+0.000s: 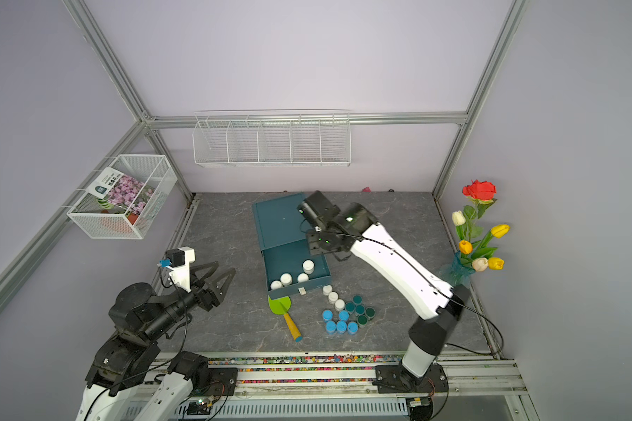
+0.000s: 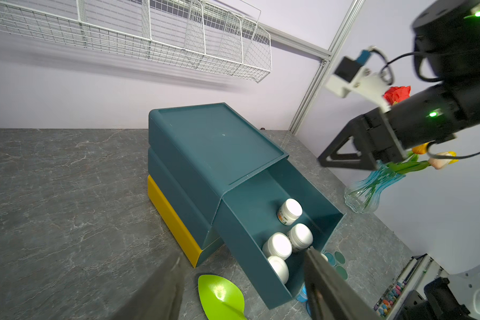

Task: Put the paint cans in the drawer according to color
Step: Pick up the paint can at the center of the board.

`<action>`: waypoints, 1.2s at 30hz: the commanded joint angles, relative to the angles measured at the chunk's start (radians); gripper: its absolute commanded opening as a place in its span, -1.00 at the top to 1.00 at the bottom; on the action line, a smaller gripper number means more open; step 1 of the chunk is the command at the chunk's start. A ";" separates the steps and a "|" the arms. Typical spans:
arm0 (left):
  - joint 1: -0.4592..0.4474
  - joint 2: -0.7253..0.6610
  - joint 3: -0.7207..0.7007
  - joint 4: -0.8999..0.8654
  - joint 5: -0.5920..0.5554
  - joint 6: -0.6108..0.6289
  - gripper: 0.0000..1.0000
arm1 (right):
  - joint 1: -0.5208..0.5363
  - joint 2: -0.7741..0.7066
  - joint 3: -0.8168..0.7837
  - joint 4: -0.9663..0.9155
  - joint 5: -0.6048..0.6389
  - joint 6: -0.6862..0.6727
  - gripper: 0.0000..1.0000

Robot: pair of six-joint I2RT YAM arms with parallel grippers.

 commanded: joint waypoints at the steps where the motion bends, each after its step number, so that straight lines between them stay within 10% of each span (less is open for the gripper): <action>1: -0.002 -0.008 0.012 0.005 -0.011 -0.012 -0.41 | -0.155 -0.156 -0.292 0.129 -0.050 0.092 -0.14; 11: -0.003 -0.009 0.011 -0.009 -0.010 -0.016 -0.41 | -0.333 -0.186 -0.821 0.547 -0.583 0.028 -0.35; 36: -0.003 -0.014 0.011 -0.017 -0.017 -0.031 -0.41 | -0.244 0.105 -0.848 0.776 -0.663 -0.086 -0.31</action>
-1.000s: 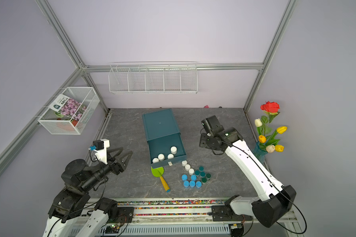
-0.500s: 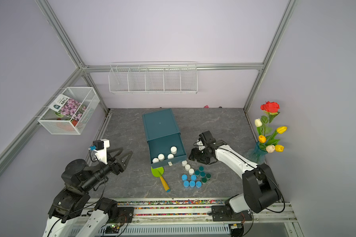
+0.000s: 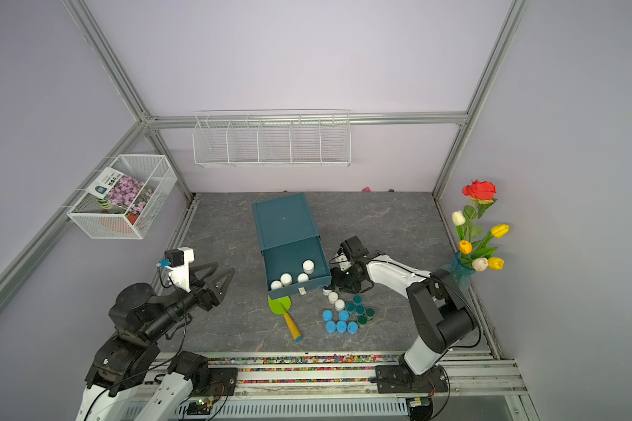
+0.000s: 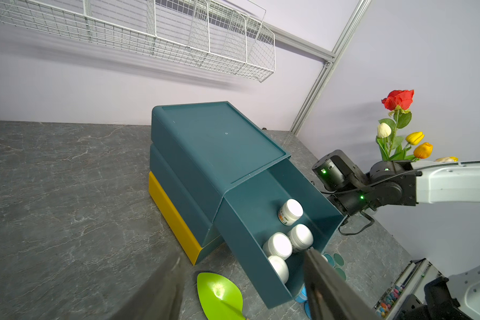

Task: Put the paint cans in the drawer according to color
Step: Pick up the paint can at the center of the board.

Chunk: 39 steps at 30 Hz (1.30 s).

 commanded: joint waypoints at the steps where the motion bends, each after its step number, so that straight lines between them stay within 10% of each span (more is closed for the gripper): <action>1: -0.003 -0.011 0.011 -0.008 -0.007 -0.011 -0.41 | 0.019 0.045 0.041 0.011 -0.001 -0.035 -0.31; 39: -0.002 -0.008 0.010 -0.001 -0.012 -0.017 -0.41 | -0.016 -0.001 0.051 -0.166 0.256 -0.027 0.33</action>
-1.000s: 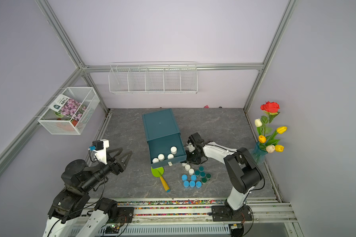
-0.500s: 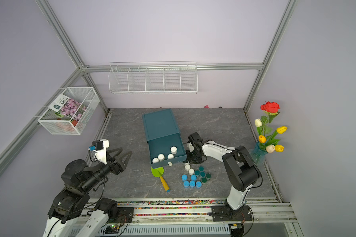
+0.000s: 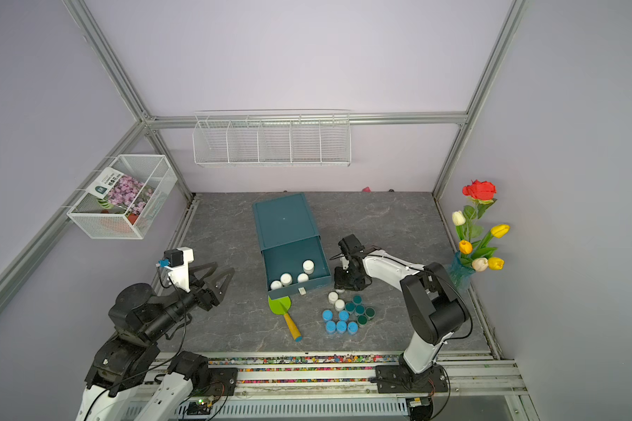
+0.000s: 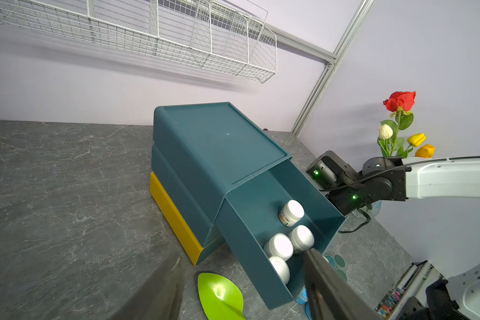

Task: Put the paint cans in the drawer according to color
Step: Pick up the paint can at the center of the board, then place the paint can in the drawer.

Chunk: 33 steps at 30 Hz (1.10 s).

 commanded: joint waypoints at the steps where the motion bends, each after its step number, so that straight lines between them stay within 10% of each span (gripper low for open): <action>1: -0.003 -0.008 0.010 -0.001 -0.004 -0.015 -0.41 | -0.008 -0.059 -0.006 -0.060 0.066 0.003 0.37; 15: -0.003 -0.007 0.000 0.011 0.000 -0.017 -0.41 | 0.057 -0.347 0.390 -0.391 0.274 -0.004 0.69; 25: -0.004 -0.005 0.006 0.016 0.000 -0.011 -0.41 | 0.400 -0.044 0.813 -0.458 0.329 -0.086 0.72; 33: -0.002 -0.010 0.011 0.018 -0.006 -0.010 -0.42 | 0.446 0.114 0.910 -0.500 0.362 -0.153 0.74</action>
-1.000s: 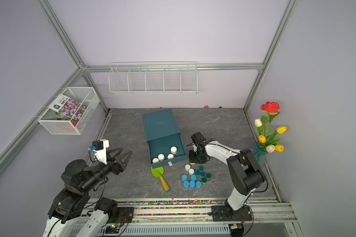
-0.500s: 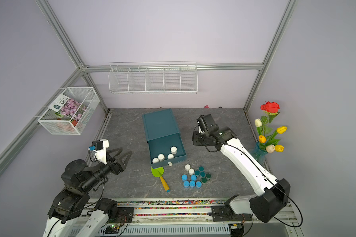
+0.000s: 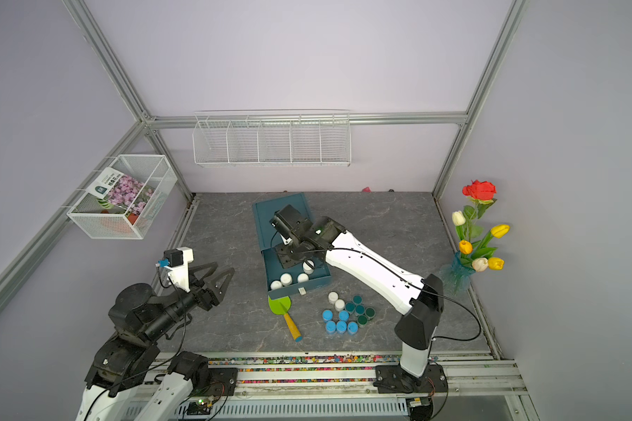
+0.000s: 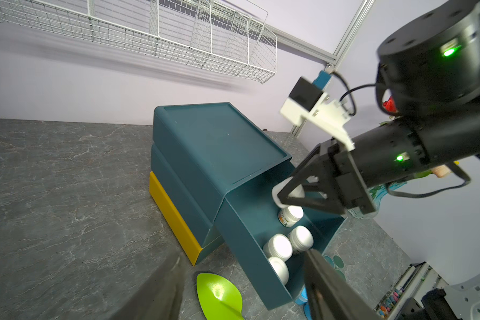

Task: Put the paint cans in the drawer according to color
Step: Place the paint can in the drawer.

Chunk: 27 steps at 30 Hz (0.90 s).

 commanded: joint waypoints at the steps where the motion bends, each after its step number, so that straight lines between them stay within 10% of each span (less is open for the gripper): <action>1: -0.003 -0.011 0.011 0.016 -0.006 -0.002 -0.41 | -0.004 0.006 0.032 -0.037 0.055 -0.052 0.74; 27: -0.003 -0.005 0.010 0.024 -0.004 -0.005 -0.42 | -0.020 -0.004 -0.073 -0.124 0.127 -0.042 0.75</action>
